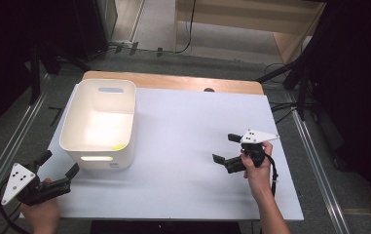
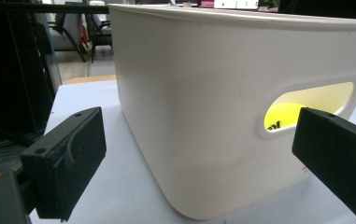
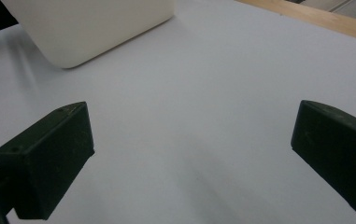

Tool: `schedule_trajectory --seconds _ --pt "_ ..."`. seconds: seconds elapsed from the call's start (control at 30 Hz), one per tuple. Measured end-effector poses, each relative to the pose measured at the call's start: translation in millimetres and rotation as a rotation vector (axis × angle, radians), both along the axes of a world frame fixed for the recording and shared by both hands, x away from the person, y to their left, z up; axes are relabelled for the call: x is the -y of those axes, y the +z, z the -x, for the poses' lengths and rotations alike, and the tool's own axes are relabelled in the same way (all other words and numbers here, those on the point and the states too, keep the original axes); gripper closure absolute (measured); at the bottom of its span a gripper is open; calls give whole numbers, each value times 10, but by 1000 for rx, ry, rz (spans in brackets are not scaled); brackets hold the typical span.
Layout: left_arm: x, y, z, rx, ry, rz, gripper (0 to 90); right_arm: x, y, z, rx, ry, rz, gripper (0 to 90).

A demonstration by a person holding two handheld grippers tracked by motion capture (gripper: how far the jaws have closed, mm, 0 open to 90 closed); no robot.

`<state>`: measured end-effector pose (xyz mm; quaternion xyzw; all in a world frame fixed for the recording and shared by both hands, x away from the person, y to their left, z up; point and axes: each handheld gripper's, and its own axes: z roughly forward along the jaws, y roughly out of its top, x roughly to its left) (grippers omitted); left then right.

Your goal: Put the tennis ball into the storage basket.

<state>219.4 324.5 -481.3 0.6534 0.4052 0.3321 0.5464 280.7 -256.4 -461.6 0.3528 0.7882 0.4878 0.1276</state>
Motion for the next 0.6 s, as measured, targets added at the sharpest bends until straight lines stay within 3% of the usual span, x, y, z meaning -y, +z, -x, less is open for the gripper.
schedule_trajectory --seconds 0.6 --pt "-19 5 0 6 -13 12 28 389 -269 290 -10 -86 -23 0"
